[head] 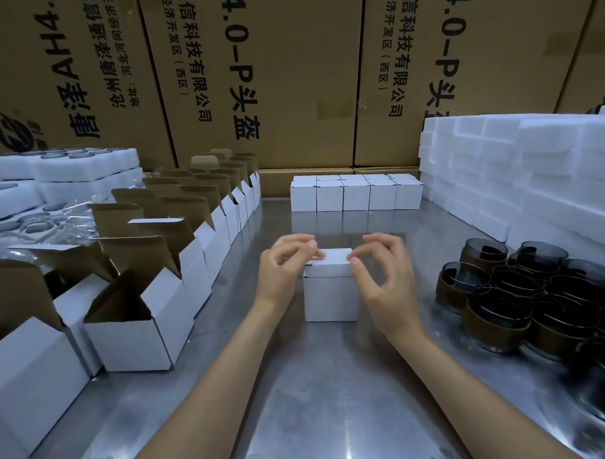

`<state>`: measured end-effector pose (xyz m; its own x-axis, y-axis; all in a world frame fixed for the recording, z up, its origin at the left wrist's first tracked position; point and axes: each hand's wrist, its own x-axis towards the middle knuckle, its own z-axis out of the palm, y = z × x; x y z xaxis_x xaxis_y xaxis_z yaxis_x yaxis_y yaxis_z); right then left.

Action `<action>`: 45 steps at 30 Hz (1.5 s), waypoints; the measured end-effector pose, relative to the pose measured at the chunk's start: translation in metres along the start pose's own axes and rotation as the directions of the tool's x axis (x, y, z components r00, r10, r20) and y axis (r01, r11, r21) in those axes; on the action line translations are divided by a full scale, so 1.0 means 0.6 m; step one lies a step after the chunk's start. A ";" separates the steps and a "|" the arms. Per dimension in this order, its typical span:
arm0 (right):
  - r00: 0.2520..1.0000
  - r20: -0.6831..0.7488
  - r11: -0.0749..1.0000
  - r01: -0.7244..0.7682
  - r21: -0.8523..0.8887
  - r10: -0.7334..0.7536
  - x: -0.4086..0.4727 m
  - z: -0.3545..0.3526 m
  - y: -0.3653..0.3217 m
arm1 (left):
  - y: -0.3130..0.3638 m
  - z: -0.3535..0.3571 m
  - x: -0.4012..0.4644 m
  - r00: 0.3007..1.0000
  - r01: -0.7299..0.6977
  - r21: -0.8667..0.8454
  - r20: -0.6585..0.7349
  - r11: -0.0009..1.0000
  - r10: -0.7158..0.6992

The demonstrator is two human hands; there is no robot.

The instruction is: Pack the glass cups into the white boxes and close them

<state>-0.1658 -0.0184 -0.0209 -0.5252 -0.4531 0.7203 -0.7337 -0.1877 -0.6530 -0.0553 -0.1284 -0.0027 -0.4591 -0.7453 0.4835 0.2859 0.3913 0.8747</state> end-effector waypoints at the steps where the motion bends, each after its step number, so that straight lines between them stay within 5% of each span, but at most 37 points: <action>1: 1.000 -0.005 0.999 0.016 -0.048 -0.016 -0.002 -0.001 0.000 | -0.001 0.002 -0.003 0.999 -0.031 0.021 -0.036 0.999 0.032; 8: 0.999 -0.018 0.984 0.044 -0.174 -0.047 -0.004 0.006 -0.002 | -0.015 0.005 -0.030 0.982 -0.158 0.240 -0.064 0.958 0.178; 12: 0.999 0.032 0.955 0.046 -0.293 -0.039 -0.007 0.010 0.004 | -0.040 -0.002 -0.039 0.935 -0.353 0.564 0.203 0.746 0.289; 16: 0.985 0.172 0.910 0.060 -0.410 0.012 -0.007 0.026 0.013 | -0.077 -0.006 0.009 0.974 -0.225 0.593 0.122 0.773 0.190; 19: 0.957 0.286 0.823 0.204 -0.531 -0.053 -0.002 0.040 0.025 | -0.104 -0.003 0.065 0.994 -0.109 0.602 0.040 0.791 0.106; 23: 0.886 0.438 0.724 0.203 -0.659 0.151 0.025 0.064 0.041 | -0.145 -0.001 0.146 0.999 0.010 0.585 -0.036 0.811 0.013; 35: 0.877 0.462 0.741 0.220 -0.635 0.135 0.052 0.094 0.079 | -0.265 -0.006 0.365 0.959 0.282 0.475 -0.157 0.833 -0.235; 38: 0.906 0.420 0.735 0.252 -0.629 0.049 0.053 0.099 0.078 | -0.281 -0.001 0.391 0.960 0.280 0.507 -0.138 0.815 -0.244; 45: 0.901 0.419 0.727 0.213 -0.653 0.112 0.056 0.101 0.069 | -0.294 0.002 0.409 0.967 0.251 0.561 -0.107 0.789 -0.231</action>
<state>-0.1880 -0.0940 -0.0379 -0.3746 -0.7945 0.4780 -0.9268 0.3357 -0.1683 -0.2197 -0.3797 -0.0381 -0.4204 -0.8688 0.2617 -0.3608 0.4247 0.8303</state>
